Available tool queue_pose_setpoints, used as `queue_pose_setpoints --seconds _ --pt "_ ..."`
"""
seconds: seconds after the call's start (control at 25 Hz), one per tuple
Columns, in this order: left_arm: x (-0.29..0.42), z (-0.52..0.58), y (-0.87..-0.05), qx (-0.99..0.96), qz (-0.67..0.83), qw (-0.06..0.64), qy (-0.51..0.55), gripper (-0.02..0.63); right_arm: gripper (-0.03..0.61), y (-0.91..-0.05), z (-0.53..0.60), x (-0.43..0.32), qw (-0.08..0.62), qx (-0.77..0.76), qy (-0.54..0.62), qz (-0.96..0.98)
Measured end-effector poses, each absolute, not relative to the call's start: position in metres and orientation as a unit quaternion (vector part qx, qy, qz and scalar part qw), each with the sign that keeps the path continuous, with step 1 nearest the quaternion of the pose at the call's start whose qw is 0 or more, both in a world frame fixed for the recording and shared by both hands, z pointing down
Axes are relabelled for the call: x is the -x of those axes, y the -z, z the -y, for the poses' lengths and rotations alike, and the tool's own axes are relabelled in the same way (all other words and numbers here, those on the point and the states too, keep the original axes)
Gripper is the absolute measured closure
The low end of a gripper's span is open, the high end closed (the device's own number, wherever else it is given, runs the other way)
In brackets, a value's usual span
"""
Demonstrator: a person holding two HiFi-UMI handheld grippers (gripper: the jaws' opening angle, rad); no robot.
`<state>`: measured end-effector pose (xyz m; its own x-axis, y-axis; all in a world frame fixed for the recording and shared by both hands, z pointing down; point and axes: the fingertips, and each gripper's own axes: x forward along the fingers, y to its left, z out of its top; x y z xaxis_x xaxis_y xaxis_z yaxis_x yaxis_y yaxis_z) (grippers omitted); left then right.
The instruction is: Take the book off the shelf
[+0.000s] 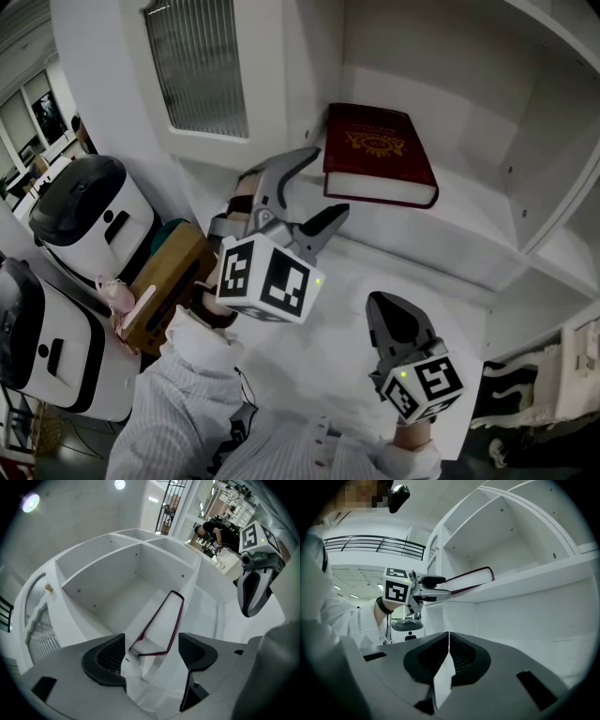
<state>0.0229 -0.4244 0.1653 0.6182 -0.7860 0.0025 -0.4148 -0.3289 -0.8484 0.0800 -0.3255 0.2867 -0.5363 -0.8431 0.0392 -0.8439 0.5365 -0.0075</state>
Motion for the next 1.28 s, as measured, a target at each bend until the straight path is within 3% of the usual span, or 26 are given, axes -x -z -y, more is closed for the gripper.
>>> queue_pose_setpoints --seconds 0.6,1.28 --pt "-0.053 0.440 -0.169 0.741 -0.310 0.526 0.280 0.264 0.563 -0.282 0.326 -0.084 0.003 -0.491 -0.011 0.871" --pt "-0.063 0.446 -0.177 0.719 -0.288 0.550 0.313 0.302 0.563 -0.283 0.326 -0.093 0.000 -0.501 -0.012 0.865"
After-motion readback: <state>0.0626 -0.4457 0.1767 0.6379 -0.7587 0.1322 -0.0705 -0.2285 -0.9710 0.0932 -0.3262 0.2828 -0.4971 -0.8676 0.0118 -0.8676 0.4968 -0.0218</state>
